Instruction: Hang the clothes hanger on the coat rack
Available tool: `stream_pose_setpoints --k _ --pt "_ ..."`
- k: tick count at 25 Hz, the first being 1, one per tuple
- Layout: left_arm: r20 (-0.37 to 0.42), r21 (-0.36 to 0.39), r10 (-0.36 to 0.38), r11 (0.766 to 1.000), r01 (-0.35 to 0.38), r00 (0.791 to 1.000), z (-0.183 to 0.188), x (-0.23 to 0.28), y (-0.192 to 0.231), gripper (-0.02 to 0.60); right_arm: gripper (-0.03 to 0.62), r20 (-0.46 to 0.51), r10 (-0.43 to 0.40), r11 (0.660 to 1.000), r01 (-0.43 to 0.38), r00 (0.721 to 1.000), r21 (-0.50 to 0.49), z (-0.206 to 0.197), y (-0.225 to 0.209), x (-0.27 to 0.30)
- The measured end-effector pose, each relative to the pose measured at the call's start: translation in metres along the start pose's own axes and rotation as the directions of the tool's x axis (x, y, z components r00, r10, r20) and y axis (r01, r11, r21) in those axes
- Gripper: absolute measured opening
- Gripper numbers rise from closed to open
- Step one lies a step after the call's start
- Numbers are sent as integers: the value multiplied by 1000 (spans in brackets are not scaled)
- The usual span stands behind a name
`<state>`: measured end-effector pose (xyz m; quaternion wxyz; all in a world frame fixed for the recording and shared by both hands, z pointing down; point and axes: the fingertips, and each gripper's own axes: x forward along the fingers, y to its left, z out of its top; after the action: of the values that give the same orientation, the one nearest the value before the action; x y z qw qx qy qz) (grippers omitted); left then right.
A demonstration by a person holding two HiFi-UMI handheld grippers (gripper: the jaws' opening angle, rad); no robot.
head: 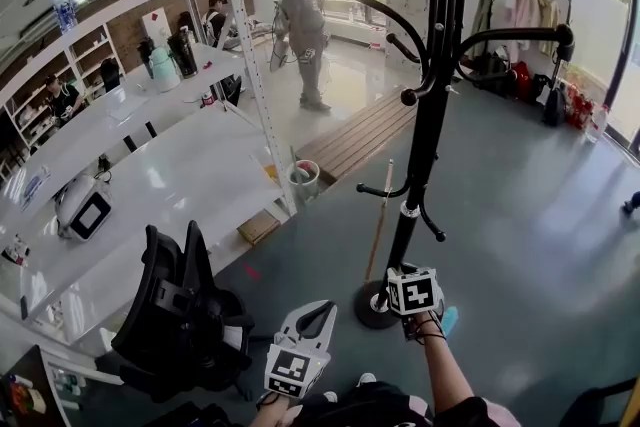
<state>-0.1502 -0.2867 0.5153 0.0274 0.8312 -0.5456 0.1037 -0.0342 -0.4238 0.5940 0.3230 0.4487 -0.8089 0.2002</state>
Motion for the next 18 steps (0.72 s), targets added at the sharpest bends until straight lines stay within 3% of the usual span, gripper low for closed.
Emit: stream_pose_setpoints --k 4,10,18 --pt "2 1 -28 1000 28 1000 0 -8 -5 9 103 50 16 1000 -16 999 3 -11 20 -34" --pt "5 8 -102 995 102 995 -5 -28 -22 9 101 65 19 997 -24 998 68 -61 50 -85" --pt "-14 30 -241 970 241 970 -25 -62 -57 9 101 68 -26 986 14 997 165 -130 90 -132"
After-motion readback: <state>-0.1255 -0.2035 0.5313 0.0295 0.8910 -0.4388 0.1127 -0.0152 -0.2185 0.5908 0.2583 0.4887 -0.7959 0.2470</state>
